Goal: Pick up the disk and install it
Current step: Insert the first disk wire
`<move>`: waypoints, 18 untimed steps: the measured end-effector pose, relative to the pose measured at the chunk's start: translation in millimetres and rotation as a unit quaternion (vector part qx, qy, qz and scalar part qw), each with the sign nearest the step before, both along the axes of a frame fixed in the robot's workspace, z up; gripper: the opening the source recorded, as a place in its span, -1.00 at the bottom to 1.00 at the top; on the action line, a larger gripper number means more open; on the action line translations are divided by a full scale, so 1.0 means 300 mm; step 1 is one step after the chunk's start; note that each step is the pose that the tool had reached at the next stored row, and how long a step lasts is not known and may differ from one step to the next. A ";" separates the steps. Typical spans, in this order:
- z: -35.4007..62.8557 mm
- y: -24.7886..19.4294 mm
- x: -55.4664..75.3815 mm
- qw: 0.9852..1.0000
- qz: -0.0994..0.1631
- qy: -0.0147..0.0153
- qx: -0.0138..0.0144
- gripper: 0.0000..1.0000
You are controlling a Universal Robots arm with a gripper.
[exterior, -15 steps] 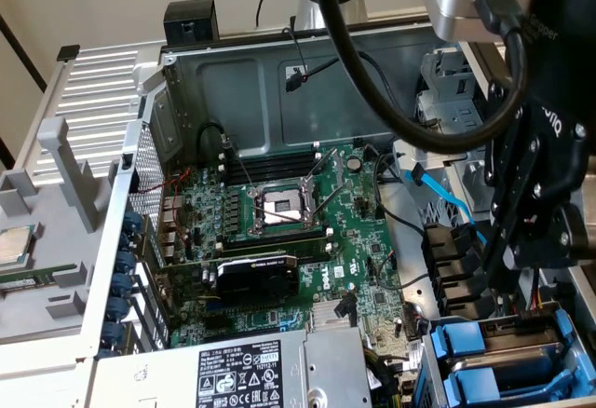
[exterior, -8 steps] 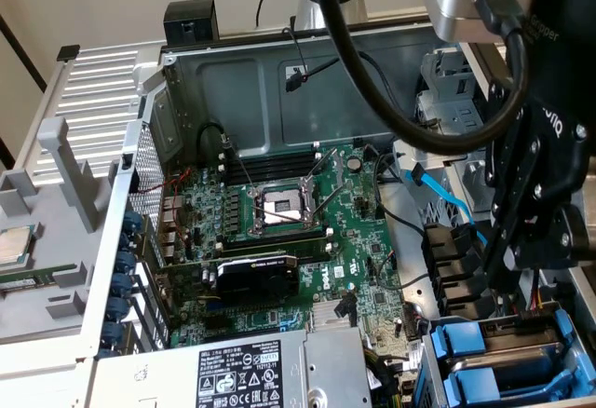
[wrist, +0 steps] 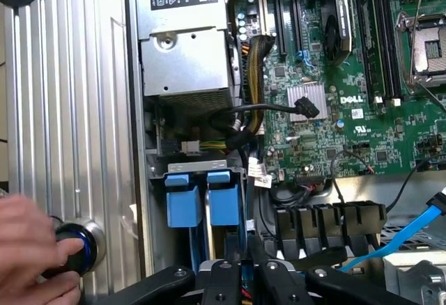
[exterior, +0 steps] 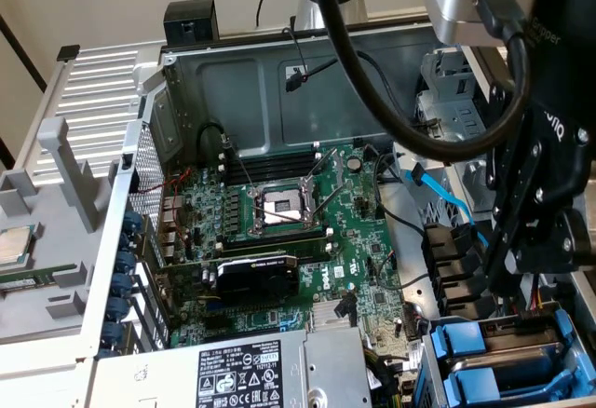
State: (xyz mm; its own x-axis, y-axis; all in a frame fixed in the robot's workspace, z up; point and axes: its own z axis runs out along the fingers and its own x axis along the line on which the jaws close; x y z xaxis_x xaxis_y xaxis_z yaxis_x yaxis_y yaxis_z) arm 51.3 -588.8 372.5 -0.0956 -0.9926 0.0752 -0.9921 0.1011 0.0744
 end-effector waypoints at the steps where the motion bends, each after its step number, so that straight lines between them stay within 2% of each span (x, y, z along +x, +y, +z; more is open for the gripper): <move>1: -0.001 -0.006 0.000 1.000 0.000 0.000 0.001 -0.67; 3: -0.002 -0.018 0.000 1.000 0.000 -0.001 0.005 -0.67; 6: -0.005 -0.031 0.000 1.000 0.000 -0.005 0.015 -0.67; 8: -0.009 -0.039 0.000 1.000 0.000 -0.006 0.022 -0.67; 11: -0.020 -0.044 0.000 1.000 0.000 -0.008 0.028 -0.67; 18: -0.053 -0.055 -0.002 0.999 0.000 -0.009 0.037 -0.67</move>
